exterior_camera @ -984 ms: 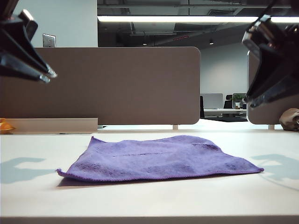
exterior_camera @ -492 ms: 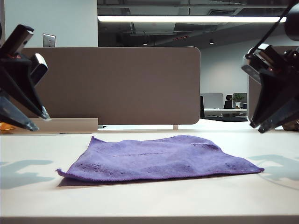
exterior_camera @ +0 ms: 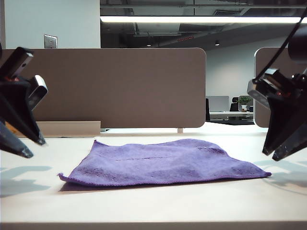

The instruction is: Fold the bottom of the cloth upward, then fold it vertically to form a square shape.

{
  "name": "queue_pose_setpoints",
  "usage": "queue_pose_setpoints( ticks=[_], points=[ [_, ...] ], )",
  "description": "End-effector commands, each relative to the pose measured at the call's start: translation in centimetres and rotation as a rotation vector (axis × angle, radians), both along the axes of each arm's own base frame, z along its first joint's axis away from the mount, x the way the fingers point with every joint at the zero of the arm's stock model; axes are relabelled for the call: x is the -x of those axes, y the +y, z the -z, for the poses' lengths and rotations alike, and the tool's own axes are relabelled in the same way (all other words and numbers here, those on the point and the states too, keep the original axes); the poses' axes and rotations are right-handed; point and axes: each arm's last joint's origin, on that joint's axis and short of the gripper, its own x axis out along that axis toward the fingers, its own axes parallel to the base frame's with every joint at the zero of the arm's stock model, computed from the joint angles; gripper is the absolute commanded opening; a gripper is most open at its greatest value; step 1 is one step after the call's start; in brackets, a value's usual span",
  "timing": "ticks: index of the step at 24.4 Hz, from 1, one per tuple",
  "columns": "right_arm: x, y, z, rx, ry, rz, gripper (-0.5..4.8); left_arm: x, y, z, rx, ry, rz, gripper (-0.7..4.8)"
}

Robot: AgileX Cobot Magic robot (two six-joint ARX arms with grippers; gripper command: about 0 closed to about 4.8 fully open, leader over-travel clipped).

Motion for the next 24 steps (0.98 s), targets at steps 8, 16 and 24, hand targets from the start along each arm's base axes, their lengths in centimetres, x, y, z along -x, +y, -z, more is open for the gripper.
queue_pose_setpoints(
  ticks=[8, 16, 24],
  points=[
    [-0.5, 0.1, 0.5, 0.0, -0.014, -0.005, 1.09, -0.5, -1.2, 0.3, 0.022, -0.035, 0.026, 1.23],
    [-0.9, 0.1, 1.3, 0.001, -0.002, -0.005, 1.09, -1.0, -2.8, 1.5, 0.006, -0.012, 0.056, 1.23],
    [-1.2, 0.2, 1.6, 0.0, -0.009, -0.005, 1.09, -1.3, -2.9, 2.5, -0.023, 0.034, 0.034, 1.23]
  ],
)
